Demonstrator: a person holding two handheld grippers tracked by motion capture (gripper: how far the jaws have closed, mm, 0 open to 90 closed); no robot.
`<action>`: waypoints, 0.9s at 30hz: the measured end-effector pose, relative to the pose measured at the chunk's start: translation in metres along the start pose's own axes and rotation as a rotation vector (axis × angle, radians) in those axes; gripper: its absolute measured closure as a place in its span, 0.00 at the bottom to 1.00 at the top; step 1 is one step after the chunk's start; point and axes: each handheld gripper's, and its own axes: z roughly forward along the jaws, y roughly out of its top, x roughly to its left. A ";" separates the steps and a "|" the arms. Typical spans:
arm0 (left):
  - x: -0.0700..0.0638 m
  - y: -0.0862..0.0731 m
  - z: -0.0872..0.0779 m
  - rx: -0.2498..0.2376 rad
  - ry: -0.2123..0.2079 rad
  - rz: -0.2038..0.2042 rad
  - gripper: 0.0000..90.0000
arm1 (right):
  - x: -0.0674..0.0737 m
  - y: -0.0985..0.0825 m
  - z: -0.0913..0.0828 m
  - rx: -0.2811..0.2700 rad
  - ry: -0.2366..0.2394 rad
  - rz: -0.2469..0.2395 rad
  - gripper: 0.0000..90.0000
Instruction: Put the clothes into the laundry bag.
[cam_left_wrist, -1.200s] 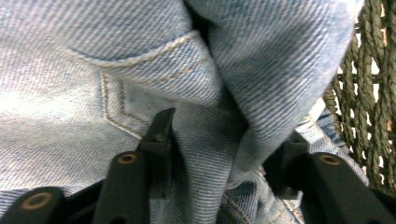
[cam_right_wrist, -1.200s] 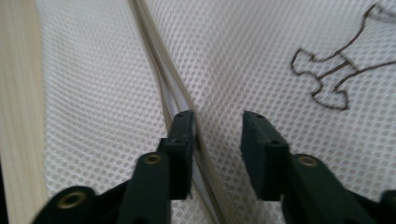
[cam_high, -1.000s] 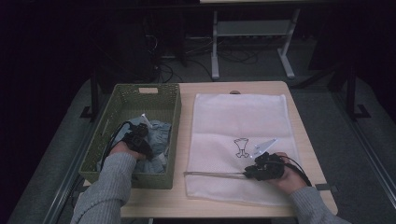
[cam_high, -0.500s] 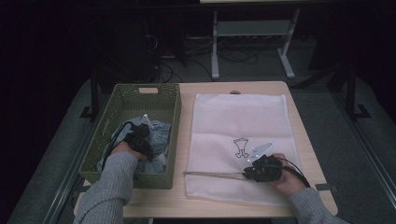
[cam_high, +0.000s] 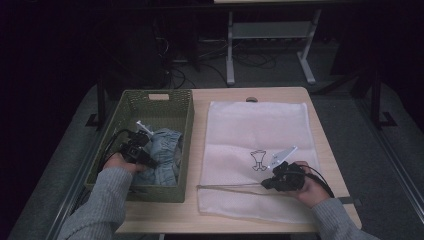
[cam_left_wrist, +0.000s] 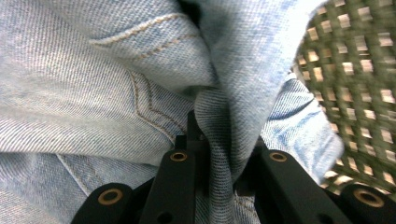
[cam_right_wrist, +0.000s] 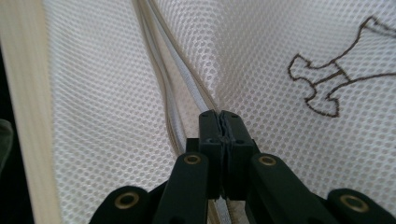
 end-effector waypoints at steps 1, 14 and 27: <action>0.002 -0.003 -0.003 -0.014 -0.021 -0.001 0.90 | -0.001 0.001 -0.002 -0.010 0.008 0.005 0.98; 0.017 -0.033 -0.021 -0.229 -0.242 -0.065 0.90 | -0.011 0.019 -0.025 -0.044 0.021 0.032 0.97; 0.020 -0.039 -0.041 -0.372 -0.408 -0.086 0.90 | -0.022 0.034 -0.044 -0.071 0.045 0.053 0.98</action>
